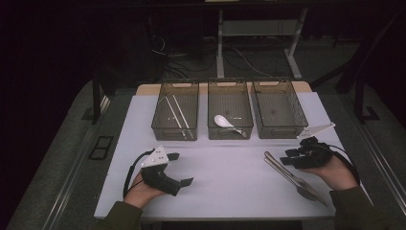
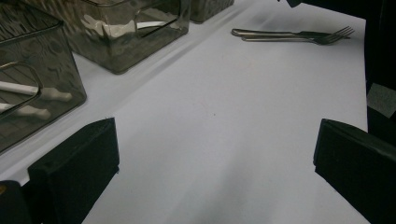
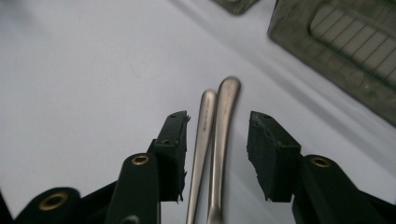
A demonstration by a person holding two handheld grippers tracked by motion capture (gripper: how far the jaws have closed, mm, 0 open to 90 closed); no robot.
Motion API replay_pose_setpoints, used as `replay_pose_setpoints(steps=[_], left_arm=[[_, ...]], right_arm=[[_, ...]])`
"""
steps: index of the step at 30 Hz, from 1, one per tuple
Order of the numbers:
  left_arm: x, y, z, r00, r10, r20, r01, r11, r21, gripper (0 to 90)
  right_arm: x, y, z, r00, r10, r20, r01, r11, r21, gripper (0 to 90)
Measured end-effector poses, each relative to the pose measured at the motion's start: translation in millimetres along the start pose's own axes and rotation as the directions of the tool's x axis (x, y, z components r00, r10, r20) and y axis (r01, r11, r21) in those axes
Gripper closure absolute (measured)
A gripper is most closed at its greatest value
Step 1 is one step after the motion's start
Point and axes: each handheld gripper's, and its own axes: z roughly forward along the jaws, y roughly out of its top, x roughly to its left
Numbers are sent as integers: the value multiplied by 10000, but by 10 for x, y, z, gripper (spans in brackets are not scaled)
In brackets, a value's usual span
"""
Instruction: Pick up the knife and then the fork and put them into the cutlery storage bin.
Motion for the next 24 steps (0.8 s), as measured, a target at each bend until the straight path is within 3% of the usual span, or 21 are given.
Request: replay_pose_setpoints(steps=[9, 15, 24], left_arm=[[7, 1, 1, 10000, 70, 9, -70, 10000, 68, 0], [7, 0, -2, 10000, 47, 3, -47, 10000, 50, 0], [4, 0, 6, 10000, 5, 1, -5, 10000, 19, 0]], right_arm=[[34, -77, 65, 9977, -610, 308, 567, 9907, 1234, 683], [26, -91, 117, 9978, -598, 301, 533, 9816, 1831, 691], [46, -100, 231, 9955, -792, 520, 620, 9594, 2753, 715]])
